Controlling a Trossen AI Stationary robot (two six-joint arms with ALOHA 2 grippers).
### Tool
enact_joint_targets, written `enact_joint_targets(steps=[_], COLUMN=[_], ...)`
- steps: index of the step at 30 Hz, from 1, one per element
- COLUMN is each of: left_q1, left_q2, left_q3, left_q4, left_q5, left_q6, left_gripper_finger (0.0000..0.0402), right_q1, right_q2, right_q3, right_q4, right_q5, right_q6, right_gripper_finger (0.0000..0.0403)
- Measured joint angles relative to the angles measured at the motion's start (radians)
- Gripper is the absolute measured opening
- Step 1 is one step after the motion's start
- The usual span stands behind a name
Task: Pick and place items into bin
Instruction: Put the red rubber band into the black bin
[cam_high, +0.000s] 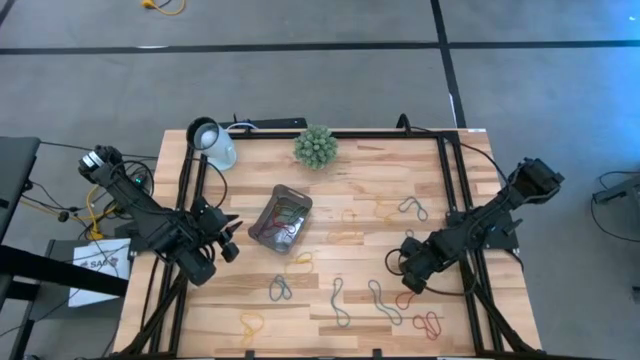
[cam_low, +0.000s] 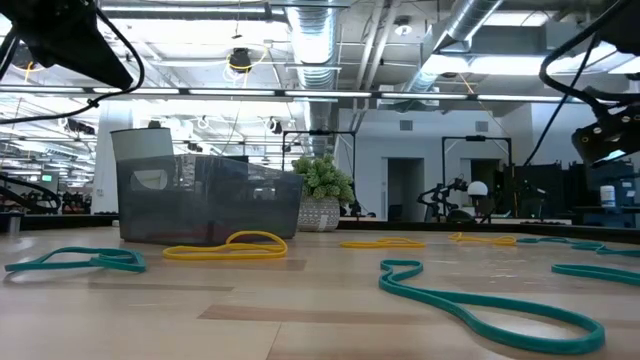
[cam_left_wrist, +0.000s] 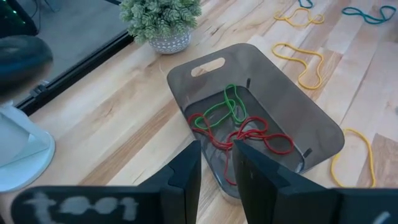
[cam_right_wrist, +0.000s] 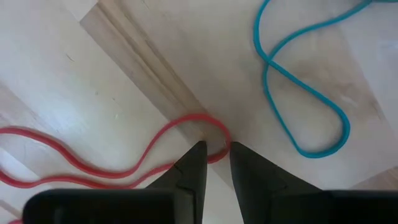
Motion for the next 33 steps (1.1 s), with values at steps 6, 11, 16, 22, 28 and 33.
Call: enact_joint_targets(steps=[6, 11, 16, 22, 28, 33], left_q1=[0.000, 0.000, 0.000, 0.000, 0.000, 0.005], left_q2=[0.000, 0.000, 0.000, 0.000, 0.000, 0.000], left_q3=[0.000, 0.000, 0.000, 0.000, 0.000, 0.000], left_q4=[0.000, 0.000, 0.000, 0.000, 0.053, 0.229], left_q5=[0.000, -0.001, -0.011, -0.055, -0.138, -0.224], left_q6=[0.000, 0.007, 0.009, 0.013, 0.016, 0.187], left_gripper_finger=[0.0083, 0.0083, 0.0083, 0.0083, 0.0083, 0.0083], right_q1=[0.000, 0.001, -0.004, -0.044, -0.155, -0.281], right_q2=[0.037, 0.047, -0.003, -0.095, -0.145, -0.143], right_q3=[0.003, 0.021, 0.092, 0.213, 0.296, 0.301], right_q4=[0.007, 0.013, -0.002, 0.015, 0.113, 0.326], right_q5=[0.007, 0.010, 0.084, 0.228, 0.340, 0.332], right_q6=[0.000, 0.000, -0.036, -0.232, -0.496, -0.745], right_gripper_finger=[0.0054, 0.0006, 0.0002, 0.0001, 0.0001, 0.0000])
